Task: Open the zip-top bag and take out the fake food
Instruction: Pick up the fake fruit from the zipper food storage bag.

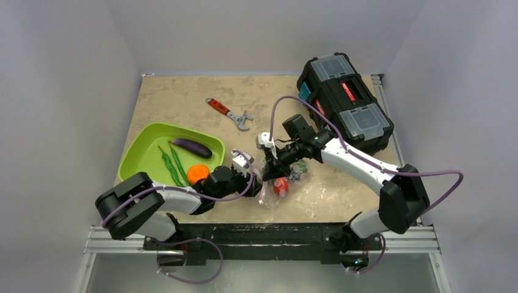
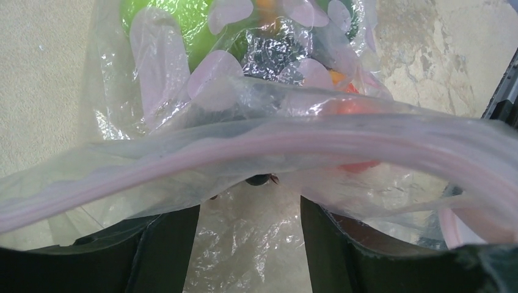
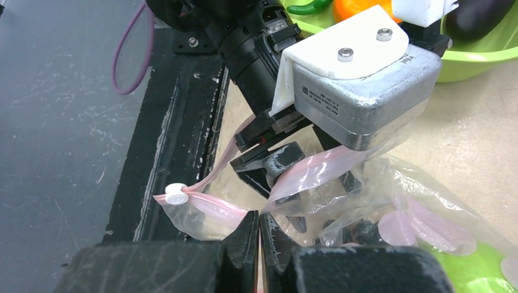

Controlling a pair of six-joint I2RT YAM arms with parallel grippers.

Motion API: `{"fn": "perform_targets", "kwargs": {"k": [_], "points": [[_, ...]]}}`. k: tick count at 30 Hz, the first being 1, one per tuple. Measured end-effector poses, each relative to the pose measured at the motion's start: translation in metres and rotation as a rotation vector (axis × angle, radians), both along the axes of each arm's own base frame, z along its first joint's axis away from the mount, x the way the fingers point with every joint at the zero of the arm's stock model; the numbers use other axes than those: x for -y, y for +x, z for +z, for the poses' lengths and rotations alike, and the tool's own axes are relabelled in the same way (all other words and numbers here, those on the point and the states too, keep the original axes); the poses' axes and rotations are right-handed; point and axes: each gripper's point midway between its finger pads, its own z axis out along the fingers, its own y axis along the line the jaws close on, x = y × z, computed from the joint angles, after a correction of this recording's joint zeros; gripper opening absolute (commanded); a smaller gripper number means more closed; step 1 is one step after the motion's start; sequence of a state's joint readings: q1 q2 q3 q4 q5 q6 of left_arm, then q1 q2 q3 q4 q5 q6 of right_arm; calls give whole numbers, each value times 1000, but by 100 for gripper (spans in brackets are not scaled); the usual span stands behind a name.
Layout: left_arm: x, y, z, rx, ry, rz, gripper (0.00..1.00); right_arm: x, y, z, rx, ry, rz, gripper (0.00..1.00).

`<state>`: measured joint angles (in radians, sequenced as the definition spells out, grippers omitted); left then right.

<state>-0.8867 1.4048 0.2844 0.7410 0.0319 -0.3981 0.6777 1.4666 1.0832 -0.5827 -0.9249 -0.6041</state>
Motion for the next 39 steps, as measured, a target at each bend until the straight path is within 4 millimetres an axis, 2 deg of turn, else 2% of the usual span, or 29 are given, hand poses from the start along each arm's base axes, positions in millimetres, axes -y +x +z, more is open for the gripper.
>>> {"fn": "perform_targets", "kwargs": {"k": [6,10,17,23,26,33,39], "points": [[-1,3,-7,10,25,1,60,6,3,-4,22,-18,-1,43],[-1,4,-7,19,28,1,60,22,16,1,49,-17,-40,54],[0,6,-5,50,34,-10,61,50,43,21,134,13,-143,56],[1,9,0,88,35,-20,61,57,74,18,163,-23,-288,56],[1,9,0,98,43,-25,61,61,95,9,175,-53,-400,56],[1,11,-2,119,55,-35,61,74,134,-29,169,-170,-608,57],[1,12,-4,137,70,-44,61,77,145,-61,147,-267,-667,59]]}}
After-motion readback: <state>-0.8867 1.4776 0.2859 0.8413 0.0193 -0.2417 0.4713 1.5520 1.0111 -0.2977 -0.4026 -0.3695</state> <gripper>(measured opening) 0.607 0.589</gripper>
